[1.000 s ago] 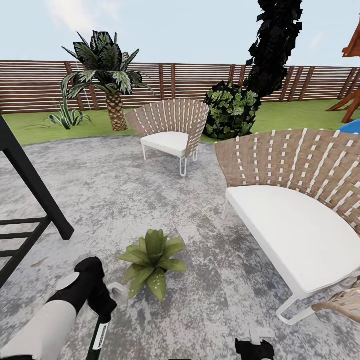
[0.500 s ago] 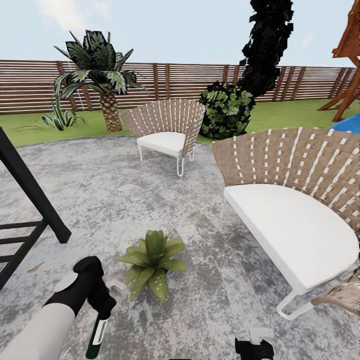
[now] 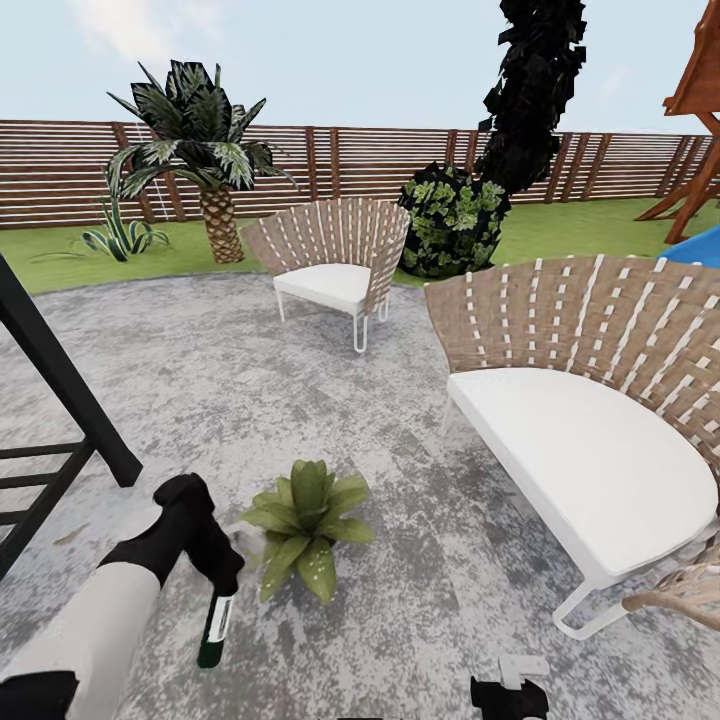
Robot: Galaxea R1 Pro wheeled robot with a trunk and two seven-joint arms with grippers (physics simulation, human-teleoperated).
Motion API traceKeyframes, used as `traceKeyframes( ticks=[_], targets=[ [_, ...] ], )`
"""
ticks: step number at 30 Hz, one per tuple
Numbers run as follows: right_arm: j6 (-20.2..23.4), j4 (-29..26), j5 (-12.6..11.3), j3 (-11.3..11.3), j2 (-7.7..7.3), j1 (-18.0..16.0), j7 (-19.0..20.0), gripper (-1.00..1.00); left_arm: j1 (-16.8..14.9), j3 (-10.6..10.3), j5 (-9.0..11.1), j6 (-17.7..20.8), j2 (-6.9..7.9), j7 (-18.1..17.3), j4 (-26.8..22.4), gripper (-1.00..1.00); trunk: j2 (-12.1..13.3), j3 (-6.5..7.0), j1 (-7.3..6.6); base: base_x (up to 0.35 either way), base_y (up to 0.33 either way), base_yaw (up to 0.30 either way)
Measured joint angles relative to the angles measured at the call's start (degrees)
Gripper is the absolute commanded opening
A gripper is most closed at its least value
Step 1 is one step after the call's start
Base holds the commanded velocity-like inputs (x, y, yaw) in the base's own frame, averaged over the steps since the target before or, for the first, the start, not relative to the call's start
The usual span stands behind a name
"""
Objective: Pick up the pesticide atomizer in the garden and spray insectifuge to fully cover both potted plants in the garden.
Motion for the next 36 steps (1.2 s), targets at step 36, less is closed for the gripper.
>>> traceKeyframes(
  ticks=[36],
  targets=[
    [0.0, 0.0, -0.1, 0.1, 0.06, 0.2, 0.2, 1.00, -1.1, -4.8, -11.4, 0.5, 0.09, -0.1, -0.6, -1.00, 0.0, 0.12, 0.00, 0.031, 0.059, -0.029]
  ],
)
